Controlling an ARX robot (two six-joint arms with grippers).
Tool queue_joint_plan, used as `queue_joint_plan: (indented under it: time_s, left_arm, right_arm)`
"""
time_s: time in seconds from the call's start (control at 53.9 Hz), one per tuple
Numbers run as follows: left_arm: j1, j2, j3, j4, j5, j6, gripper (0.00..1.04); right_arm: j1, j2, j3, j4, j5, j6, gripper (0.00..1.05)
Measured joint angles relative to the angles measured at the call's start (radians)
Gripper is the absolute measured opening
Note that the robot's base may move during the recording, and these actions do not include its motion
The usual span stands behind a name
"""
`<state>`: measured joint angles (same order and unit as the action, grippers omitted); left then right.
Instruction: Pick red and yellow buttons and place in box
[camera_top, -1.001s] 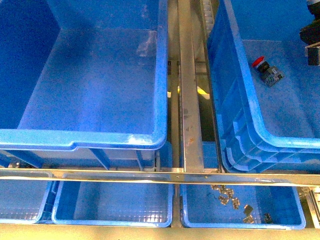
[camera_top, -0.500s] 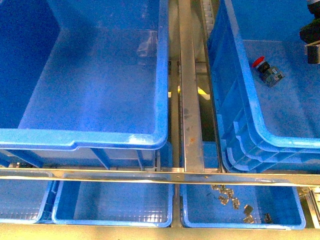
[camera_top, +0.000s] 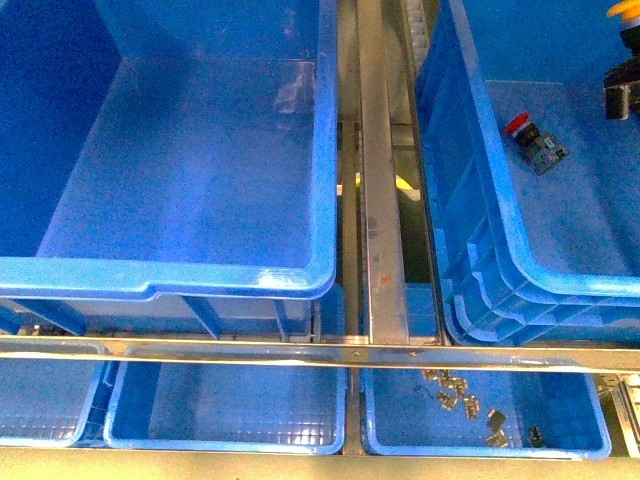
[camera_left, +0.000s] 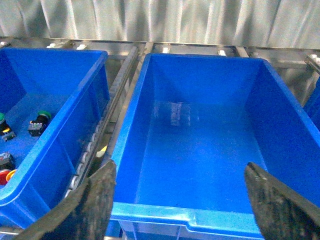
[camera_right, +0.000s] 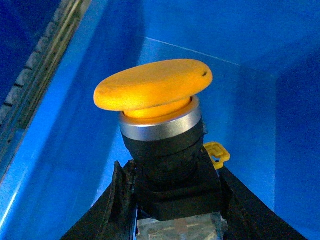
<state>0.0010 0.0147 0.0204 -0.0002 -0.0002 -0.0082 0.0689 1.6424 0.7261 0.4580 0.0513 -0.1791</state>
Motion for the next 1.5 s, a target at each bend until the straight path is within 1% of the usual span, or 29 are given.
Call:
queue_joint_plan:
  time_s: [0.019,0.037,0.074,0.148,0.315,0.445,0.63,0.704,0.908,0.927,1.075,1.205,1.279,1.316,1.464,1.501]
  left_arm:
    - [0.000,0.000,0.000,0.000,0.000,0.000,0.91]
    - [0.000,0.000,0.000,0.000,0.000,0.000,0.96]
    - [0.000,0.000,0.000,0.000,0.000,0.002,0.99]
    - [0.000,0.000,0.000,0.000,0.000,0.002,0.96]
    - [0.000,0.000,0.000,0.000,0.000,0.002,0.97]
    - [0.000,0.000,0.000,0.000,0.000,0.002,0.97]
    - [0.000,0.000,0.000,0.000,0.000,0.002,0.97]
    - [0.000,0.000,0.000,0.000,0.000,0.002,0.97]
    - [0.000,0.000,0.000,0.000,0.000,0.002,0.97]
    - [0.000,0.000,0.000,0.000,0.000,0.002,0.97]
    - [0.000,0.000,0.000,0.000,0.000,0.002,0.97]
    - [0.000,0.000,0.000,0.000,0.000,0.002,0.97]
    - [0.000,0.000,0.000,0.000,0.000,0.002,0.97]
    - [0.000,0.000,0.000,0.000,0.000,0.002,0.97]
    - [0.000,0.000,0.000,0.000,0.000,0.002,0.97]
    - [0.000,0.000,0.000,0.000,0.000,0.002,0.97]
  right_arm:
    - [-0.009,0.018,0.011,0.004,-0.003,0.010,0.35]
    - [-0.018,0.037,0.023,0.010,-0.008,0.023,0.35]
    - [-0.037,0.082,0.048,0.015,-0.010,0.034,0.35]
    - [-0.061,0.153,0.095,0.015,-0.015,0.051,0.35]
    - [-0.109,0.338,0.254,-0.016,-0.015,0.058,0.35]
    - [-0.140,0.526,0.476,-0.109,0.010,0.055,0.35]
    - [-0.151,0.688,0.710,-0.220,0.039,0.055,0.35]
    - [-0.153,0.745,0.805,-0.264,0.069,0.055,0.35]
    - [-0.154,0.832,0.974,-0.362,0.108,0.055,0.35]
    - [-0.154,0.835,0.980,-0.367,0.108,0.055,0.36]
    - [-0.154,0.857,1.028,-0.427,0.106,0.059,0.66]
    - [-0.156,0.851,1.011,-0.411,0.106,0.058,0.83]
    - [-0.157,0.824,0.956,-0.367,0.106,0.052,0.96]
    - [-0.158,0.806,0.924,-0.340,0.100,0.055,1.00]
    - [-0.160,0.668,0.750,-0.223,0.072,0.062,0.99]
    - [-0.160,0.599,0.677,-0.189,0.053,0.080,0.99]
